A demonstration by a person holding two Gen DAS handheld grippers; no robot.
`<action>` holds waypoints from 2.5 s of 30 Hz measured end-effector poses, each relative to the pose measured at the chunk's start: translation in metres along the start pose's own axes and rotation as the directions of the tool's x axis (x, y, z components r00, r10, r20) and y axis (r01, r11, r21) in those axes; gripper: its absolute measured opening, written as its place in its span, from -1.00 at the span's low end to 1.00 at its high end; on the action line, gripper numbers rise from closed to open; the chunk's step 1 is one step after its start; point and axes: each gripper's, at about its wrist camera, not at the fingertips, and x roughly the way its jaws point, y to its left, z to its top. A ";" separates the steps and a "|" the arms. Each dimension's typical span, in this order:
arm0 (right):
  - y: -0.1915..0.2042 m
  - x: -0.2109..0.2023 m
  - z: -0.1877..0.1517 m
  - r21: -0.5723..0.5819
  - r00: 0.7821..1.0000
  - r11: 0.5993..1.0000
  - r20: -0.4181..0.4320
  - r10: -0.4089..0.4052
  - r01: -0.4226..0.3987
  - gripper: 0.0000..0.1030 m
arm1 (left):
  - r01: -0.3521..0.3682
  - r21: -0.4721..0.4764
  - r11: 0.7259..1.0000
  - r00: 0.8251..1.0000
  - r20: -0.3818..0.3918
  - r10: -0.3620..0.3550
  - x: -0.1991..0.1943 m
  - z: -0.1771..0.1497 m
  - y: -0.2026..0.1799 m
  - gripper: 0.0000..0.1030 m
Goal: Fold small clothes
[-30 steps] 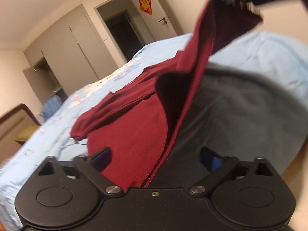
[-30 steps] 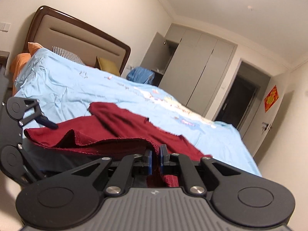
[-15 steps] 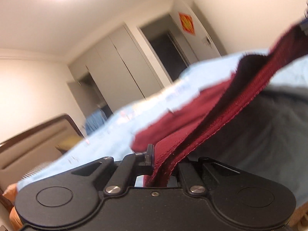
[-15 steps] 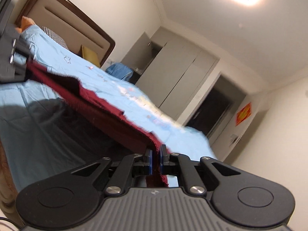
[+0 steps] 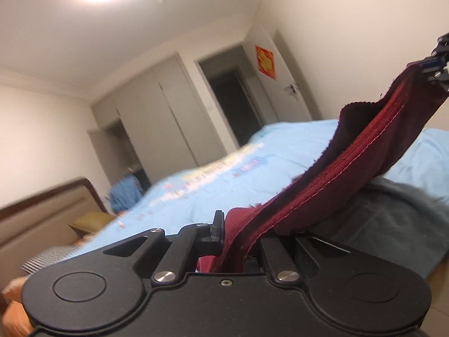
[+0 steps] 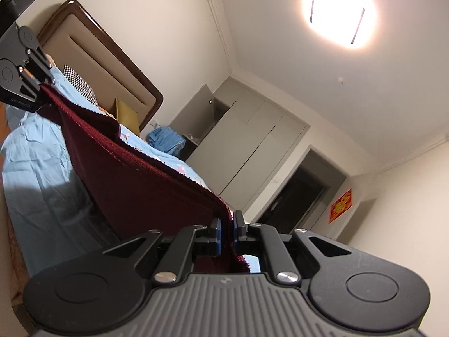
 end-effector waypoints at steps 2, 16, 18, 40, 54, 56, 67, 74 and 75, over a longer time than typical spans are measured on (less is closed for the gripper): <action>-0.002 0.013 -0.002 -0.004 1.000 1.000 -0.015 0.009 -0.009 -0.84 | 0.033 -0.031 0.999 0.999 -0.021 -0.033 0.010 0.003 0.009 -0.89; -0.028 0.217 -0.002 -0.192 0.991 0.979 -0.127 0.039 -0.063 -0.79 | 0.190 0.094 0.977 0.957 -0.240 -0.163 0.202 0.071 0.060 -0.87; -0.028 0.254 -0.008 -0.181 0.987 0.980 -0.155 0.054 -0.082 -0.79 | 0.206 0.096 0.974 0.943 -0.286 -0.171 0.241 0.076 0.066 -0.82; 0.037 0.453 -0.119 -0.028 0.882 0.963 -0.411 0.232 -0.267 -0.52 | 0.271 -0.233 0.934 0.793 -0.496 -0.354 0.440 -0.016 0.087 -0.17; -0.021 0.387 -0.104 0.187 0.921 0.959 -0.289 0.261 -0.213 0.96 | 0.127 -0.414 0.901 0.905 -0.324 -0.276 0.381 -0.005 0.122 0.98; -0.026 0.377 -0.103 0.271 0.862 0.890 -0.260 0.435 -0.367 0.99 | 0.237 -0.414 0.879 0.890 -0.269 -0.367 0.378 -0.001 0.108 0.98; -0.012 0.441 -0.126 0.461 0.730 0.750 -0.270 0.628 -0.474 0.93 | 0.451 -0.363 0.815 0.786 -0.272 -0.556 0.438 -0.022 0.035 0.98; -0.048 0.476 -0.168 0.698 0.765 0.648 -0.225 0.604 -0.306 0.93 | 0.251 -0.672 0.697 0.848 -0.195 -0.493 0.478 -0.068 0.086 0.98; -0.052 0.479 -0.175 0.734 0.767 0.613 -0.203 0.608 -0.292 0.93 | 0.256 -0.700 0.667 0.852 -0.163 -0.498 0.478 -0.075 0.089 0.98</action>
